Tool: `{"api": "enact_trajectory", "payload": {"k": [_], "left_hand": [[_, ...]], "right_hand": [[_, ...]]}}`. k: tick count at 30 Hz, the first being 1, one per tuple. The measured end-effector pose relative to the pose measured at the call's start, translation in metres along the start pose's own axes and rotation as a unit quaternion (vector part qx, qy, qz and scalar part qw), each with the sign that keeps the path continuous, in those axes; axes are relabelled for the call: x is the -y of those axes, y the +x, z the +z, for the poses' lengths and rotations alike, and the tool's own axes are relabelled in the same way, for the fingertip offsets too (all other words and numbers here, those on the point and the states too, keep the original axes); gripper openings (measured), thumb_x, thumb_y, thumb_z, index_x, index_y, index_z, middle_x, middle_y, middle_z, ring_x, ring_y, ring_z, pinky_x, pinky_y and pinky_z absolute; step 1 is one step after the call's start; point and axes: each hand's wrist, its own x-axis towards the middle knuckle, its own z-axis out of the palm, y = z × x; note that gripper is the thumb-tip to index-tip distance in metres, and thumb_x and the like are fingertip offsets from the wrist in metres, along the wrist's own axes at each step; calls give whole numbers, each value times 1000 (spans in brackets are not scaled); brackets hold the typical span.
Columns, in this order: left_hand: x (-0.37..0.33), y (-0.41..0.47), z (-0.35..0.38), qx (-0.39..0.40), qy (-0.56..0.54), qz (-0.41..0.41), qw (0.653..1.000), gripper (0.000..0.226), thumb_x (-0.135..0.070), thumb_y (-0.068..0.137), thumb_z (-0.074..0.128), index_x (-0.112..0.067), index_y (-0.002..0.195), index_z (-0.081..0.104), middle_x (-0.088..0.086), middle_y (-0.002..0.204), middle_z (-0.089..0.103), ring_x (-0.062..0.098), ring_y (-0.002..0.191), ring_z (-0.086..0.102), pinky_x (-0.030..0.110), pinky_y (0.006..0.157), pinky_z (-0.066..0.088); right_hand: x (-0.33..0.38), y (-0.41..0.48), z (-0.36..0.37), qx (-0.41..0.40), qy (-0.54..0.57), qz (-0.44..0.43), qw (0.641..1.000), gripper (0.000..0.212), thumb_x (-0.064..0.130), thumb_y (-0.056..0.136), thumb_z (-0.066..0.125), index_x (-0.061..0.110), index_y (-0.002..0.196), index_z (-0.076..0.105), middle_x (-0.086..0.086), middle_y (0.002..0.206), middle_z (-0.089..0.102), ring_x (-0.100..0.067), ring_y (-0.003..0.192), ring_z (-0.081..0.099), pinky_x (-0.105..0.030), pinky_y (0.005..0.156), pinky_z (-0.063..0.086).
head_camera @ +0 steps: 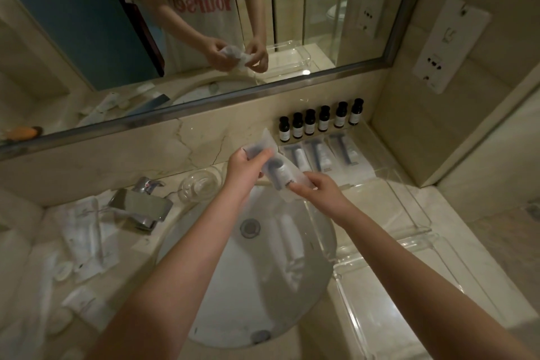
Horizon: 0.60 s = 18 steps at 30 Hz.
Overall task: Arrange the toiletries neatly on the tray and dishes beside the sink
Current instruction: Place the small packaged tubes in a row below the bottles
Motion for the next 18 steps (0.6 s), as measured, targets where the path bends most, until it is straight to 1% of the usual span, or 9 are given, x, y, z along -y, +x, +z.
{"api": "enact_trajectory", "payload": {"k": [2, 5, 7, 9, 10, 12, 14, 15, 18], "left_hand": [[-1, 1, 8, 10, 11, 4, 1000, 9, -20, 85, 66, -20, 90, 59, -7, 87, 64, 7, 81, 59, 25, 72, 46], [0, 6, 29, 25, 15, 4, 1000, 9, -18, 83, 68, -22, 86, 61, -5, 88, 66, 13, 85, 63, 25, 75, 50], [0, 12, 46, 34, 22, -2, 999, 15, -20, 84, 68, -16, 97, 62, 1, 97, 67, 18, 93, 63, 28, 78, 50], [-2, 20, 66, 48, 32, -6, 998, 27, -23, 85, 66, -10, 109, 61, 5, 106, 66, 18, 95, 62, 26, 73, 49], [-2, 25, 76, 56, 36, -13, 998, 32, -25, 86, 65, -8, 113, 60, 7, 110, 65, 19, 98, 61, 28, 74, 49], [-5, 34, 96, 74, 50, -30, 996, 38, -29, 87, 63, -8, 119, 58, 6, 114, 63, 21, 104, 59, 32, 84, 48], [-6, 43, 115, 93, 72, -42, 992, 41, -33, 88, 61, -10, 121, 56, 6, 118, 62, 23, 108, 58, 37, 92, 48], [-6, 49, 124, 101, 79, -41, 991, 40, -35, 88, 60, -11, 119, 56, 6, 117, 63, 23, 108, 59, 38, 93, 49], [-5, 64, 145, 121, 124, -20, 985, 34, -39, 89, 57, -15, 114, 58, 4, 113, 64, 21, 104, 61, 34, 83, 49]], "right_hand": [[1, -1, -6, -2, 17, 0, 1000, 27, 33, 82, 70, 7, 90, 67, 0, 77, 61, -11, 72, 55, -27, 67, 42], [-1, 1, -16, -17, 31, 12, 999, 24, 25, 81, 73, 6, 92, 64, 0, 78, 59, -13, 72, 54, -28, 66, 43], [-5, 3, -27, -41, 42, 22, 998, 17, 17, 82, 71, 5, 90, 62, 0, 75, 57, -13, 68, 52, -25, 63, 42], [-9, 4, -42, -59, 52, 35, 996, 20, 15, 83, 70, 0, 93, 62, -6, 78, 59, -16, 70, 55, -26, 64, 45], [-11, 4, -51, -70, 54, 40, 995, 21, 16, 83, 69, -1, 93, 62, -8, 79, 59, -17, 71, 55, -26, 65, 45], [-15, 4, -70, -100, 62, 51, 992, 14, 14, 84, 68, 4, 87, 60, -5, 75, 57, -15, 68, 53, -22, 62, 44], [-22, 6, -89, -132, 79, 63, 986, 10, 12, 85, 67, 11, 83, 57, -5, 74, 54, -15, 67, 51, -26, 64, 42], [-26, 8, -97, -151, 90, 67, 982, 11, 10, 85, 66, 13, 79, 57, -5, 73, 53, -15, 66, 49, -27, 64, 40], [-36, 16, -123, -217, 84, 80, 969, 22, 5, 87, 62, 18, 70, 55, 0, 64, 51, -5, 56, 46, -24, 60, 36]]}}
